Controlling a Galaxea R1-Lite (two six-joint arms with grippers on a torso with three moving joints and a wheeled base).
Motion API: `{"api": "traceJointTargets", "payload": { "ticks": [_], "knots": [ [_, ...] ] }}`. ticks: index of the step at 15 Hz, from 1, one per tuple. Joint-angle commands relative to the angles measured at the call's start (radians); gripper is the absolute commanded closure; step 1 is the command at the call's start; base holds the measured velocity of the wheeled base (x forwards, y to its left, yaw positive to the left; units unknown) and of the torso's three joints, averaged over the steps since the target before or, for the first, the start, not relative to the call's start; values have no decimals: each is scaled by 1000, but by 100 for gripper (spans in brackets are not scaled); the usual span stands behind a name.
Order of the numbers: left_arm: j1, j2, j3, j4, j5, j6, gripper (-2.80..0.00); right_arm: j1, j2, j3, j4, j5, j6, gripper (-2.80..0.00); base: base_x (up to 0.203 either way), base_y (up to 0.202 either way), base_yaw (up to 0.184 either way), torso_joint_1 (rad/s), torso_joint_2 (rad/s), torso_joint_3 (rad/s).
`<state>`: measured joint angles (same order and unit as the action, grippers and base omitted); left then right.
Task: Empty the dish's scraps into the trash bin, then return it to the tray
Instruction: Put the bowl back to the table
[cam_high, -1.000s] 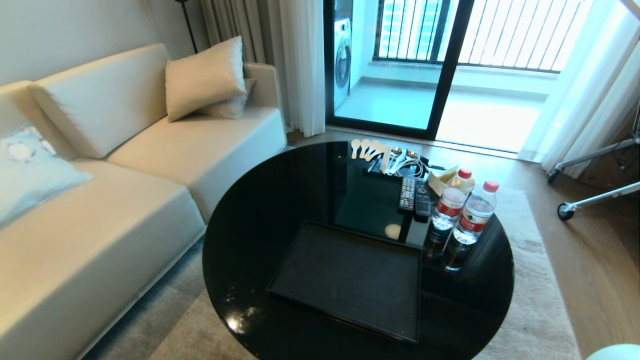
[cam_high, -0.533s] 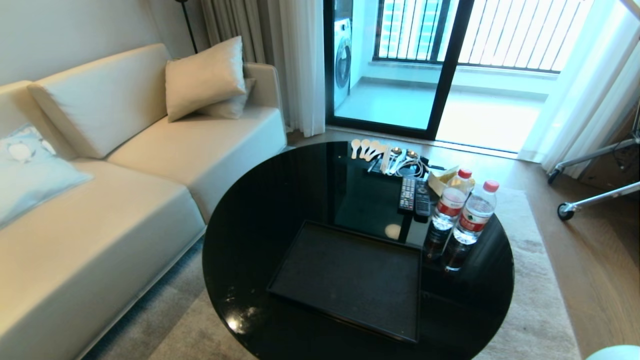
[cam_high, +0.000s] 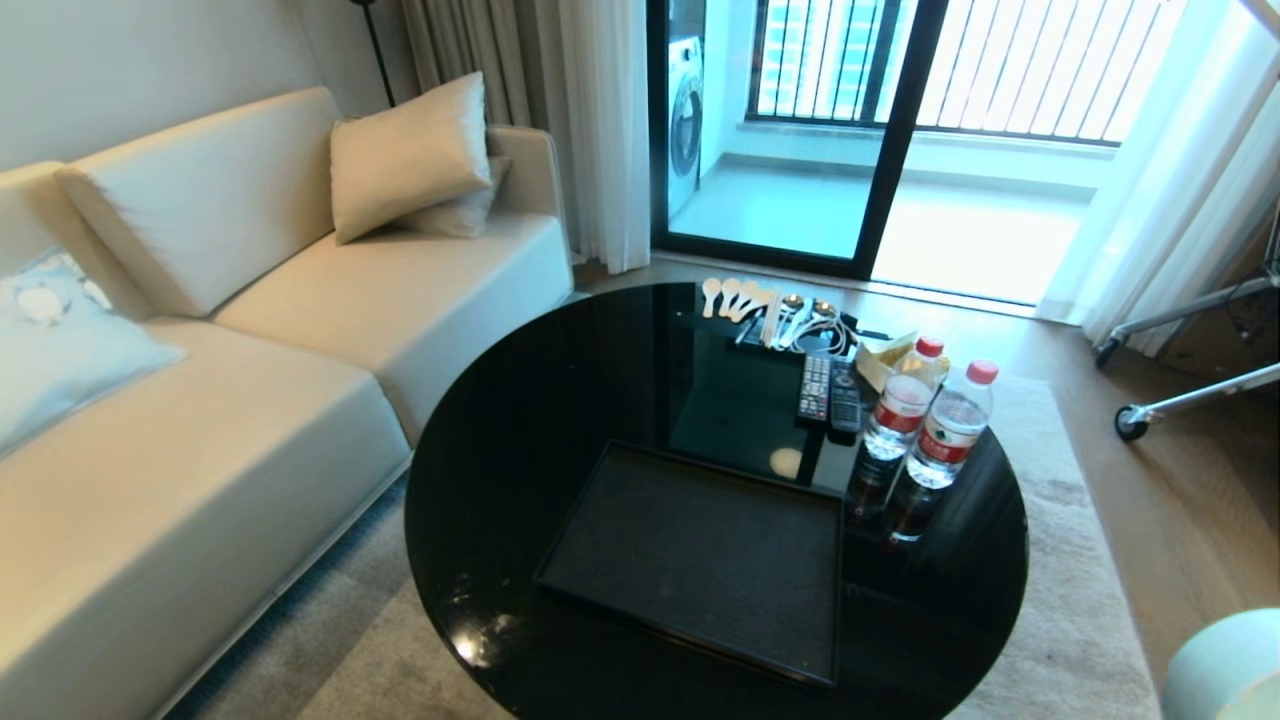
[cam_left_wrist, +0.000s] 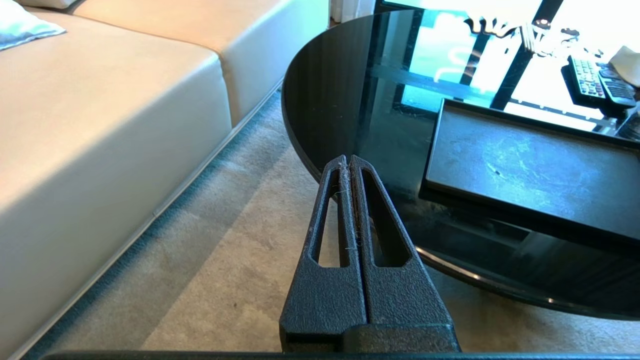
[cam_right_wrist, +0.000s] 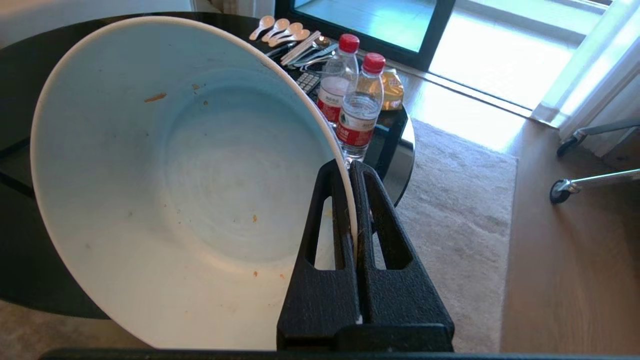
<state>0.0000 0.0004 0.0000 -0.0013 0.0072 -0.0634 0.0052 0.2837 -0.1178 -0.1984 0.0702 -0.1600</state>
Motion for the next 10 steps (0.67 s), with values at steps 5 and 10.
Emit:
{"api": "traceJointTargets", "payload": {
  "ticks": [5,10],
  "knots": [
    [0,0,0,0,0,-1,0,2,462,-231,-60,3,-68,0,0,0,0,0,0,0],
    [0,0,0,0,0,-1,0,2,682,-394,-23,3,-80,0,0,0,0,0,0,0]
  ]
}}
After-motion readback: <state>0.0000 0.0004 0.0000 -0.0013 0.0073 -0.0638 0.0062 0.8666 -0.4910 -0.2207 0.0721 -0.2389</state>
